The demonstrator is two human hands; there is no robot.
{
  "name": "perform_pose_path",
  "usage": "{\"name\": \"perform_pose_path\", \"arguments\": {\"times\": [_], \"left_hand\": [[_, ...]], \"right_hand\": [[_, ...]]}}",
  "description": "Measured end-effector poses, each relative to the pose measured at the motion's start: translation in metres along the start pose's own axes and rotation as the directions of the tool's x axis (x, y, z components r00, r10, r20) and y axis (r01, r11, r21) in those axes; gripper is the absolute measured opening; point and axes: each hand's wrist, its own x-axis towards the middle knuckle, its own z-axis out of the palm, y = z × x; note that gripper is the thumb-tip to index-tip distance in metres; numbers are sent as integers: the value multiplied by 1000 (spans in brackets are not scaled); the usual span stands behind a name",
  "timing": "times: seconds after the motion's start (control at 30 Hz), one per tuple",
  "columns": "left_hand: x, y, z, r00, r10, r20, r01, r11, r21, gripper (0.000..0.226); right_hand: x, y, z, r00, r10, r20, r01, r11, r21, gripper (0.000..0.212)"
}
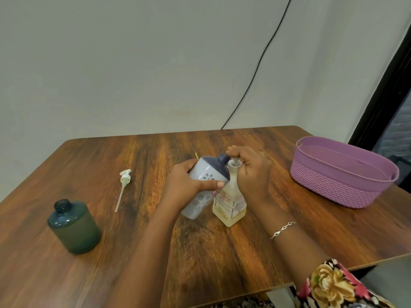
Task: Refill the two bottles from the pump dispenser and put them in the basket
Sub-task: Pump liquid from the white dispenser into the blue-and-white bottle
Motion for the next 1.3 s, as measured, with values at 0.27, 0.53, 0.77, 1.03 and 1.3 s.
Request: {"name": "perform_pose_path", "arguments": {"times": [0.27, 0.53, 0.77, 1.03, 1.3], "left_hand": [[-3, 4, -2, 1000, 3, 8, -3, 1000, 3, 44], [0, 1, 2, 1000, -13, 1, 13, 1000, 21, 56], [0, 7, 1, 1000, -10, 8, 9, 1000, 10, 47], [2, 2, 0, 1000, -21, 4, 21, 999, 25, 51], [-2, 5, -1, 1000, -16, -2, 17, 999, 28, 49]], "right_hand": [[8, -8, -9, 997, 40, 72, -44, 998, 56, 36], [-3, 3, 2, 997, -75, -33, 76, 997, 31, 32], [1, -2, -4, 999, 3, 36, -5, 999, 44, 33], [-6, 3, 9, 997, -35, -75, 40, 997, 66, 36], [1, -4, 1, 998, 56, -15, -52, 983, 174, 33]]}}
